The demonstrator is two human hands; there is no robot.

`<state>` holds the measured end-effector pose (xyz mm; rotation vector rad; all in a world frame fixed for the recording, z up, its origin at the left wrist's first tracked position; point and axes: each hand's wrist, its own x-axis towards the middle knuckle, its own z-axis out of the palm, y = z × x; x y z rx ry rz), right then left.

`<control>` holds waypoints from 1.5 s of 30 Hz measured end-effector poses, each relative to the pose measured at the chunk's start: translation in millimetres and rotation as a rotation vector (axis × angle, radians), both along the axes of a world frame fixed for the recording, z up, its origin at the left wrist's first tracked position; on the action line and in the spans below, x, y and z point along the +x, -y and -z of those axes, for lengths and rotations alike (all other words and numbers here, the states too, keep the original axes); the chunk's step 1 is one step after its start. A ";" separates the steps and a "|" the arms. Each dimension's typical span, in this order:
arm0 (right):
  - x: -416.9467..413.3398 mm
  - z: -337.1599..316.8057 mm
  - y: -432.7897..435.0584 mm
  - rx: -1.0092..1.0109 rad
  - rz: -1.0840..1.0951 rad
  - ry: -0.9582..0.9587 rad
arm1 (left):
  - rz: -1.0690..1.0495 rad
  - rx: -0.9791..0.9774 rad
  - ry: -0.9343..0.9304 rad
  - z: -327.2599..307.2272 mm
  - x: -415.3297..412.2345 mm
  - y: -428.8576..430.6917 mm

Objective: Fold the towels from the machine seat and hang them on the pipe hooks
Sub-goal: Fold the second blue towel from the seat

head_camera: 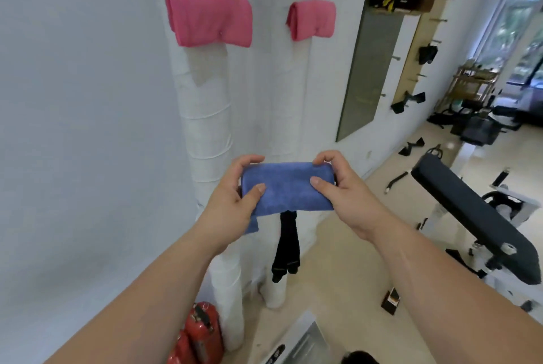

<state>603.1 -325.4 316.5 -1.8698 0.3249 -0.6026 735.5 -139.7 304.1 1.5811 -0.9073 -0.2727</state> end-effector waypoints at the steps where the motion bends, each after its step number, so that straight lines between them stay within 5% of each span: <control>1: 7.4 -8.7 4.2 -0.041 0.016 0.039 | -0.057 -0.030 0.092 -8.4 1.7 7.3; 22: 140.6 -294.1 315.7 -0.240 -0.387 0.570 | -0.530 -0.209 0.714 -301.8 77.7 295.8; 37: 262.8 -474.8 375.8 -0.279 -0.426 0.865 | -0.771 -0.246 0.926 -481.3 144.1 365.3; 45: 324.6 -505.3 373.0 -0.412 -0.326 0.913 | -0.868 -0.234 0.855 -509.7 178.9 374.0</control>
